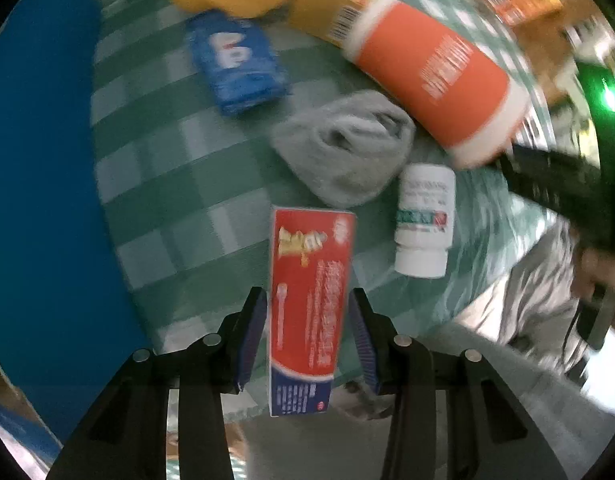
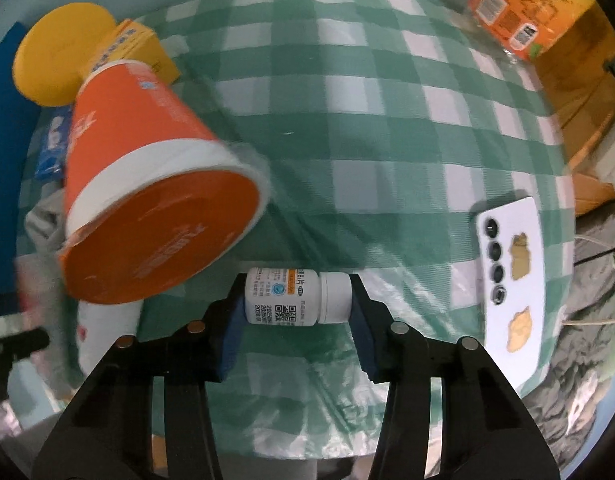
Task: Organize objects
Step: 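Lift the cream tube and pill bottle and carry both toward the cardboard box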
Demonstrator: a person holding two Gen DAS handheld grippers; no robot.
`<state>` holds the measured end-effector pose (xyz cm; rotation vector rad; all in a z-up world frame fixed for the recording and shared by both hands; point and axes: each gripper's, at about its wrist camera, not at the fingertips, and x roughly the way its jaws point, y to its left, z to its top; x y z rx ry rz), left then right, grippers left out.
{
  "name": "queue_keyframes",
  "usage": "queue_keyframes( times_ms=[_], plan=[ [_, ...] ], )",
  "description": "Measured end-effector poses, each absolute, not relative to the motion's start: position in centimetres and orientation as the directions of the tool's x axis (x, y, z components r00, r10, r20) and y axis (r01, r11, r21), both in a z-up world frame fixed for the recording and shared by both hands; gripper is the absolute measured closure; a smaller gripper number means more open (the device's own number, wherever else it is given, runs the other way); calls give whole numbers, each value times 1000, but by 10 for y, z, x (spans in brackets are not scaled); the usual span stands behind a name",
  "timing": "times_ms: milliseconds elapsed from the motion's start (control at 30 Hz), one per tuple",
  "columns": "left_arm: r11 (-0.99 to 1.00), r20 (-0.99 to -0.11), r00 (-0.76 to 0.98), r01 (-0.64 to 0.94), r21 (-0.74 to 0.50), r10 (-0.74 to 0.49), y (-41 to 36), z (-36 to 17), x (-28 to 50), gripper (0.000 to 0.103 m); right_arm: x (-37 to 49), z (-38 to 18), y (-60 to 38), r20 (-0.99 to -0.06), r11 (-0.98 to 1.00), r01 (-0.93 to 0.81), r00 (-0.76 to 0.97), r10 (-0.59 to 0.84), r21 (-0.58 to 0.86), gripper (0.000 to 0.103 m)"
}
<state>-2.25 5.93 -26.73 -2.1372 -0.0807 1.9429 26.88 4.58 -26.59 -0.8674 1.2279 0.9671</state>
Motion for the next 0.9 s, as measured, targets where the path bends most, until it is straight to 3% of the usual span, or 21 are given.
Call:
queue_keyframes(
  times_ms=[133,267,733,800,900],
  plan=[
    [-977,-976,85,-50,-206,201,50,-268,-24,58,266,-262,36,-990,337,-941,30,138,18,56],
    [-983,-979,99,-27,-179,176,46,-277,-24,34,261,-261,24,-992,306,-952,17,126,22,56],
    [-987,-993,77,-132,-95,86,51,-287,-12,25,266,-250,9,-987,291,-957,67,147,-22,56],
    [-983,-997,49,-167,-71,64,53,-285,-11,29,267,-248,7,-985,280,-960,77,156,-31,56],
    [-977,-1000,4,-210,-29,29,53,-277,-13,62,270,-244,1,-980,184,-982,82,180,-49,56]
  ],
)
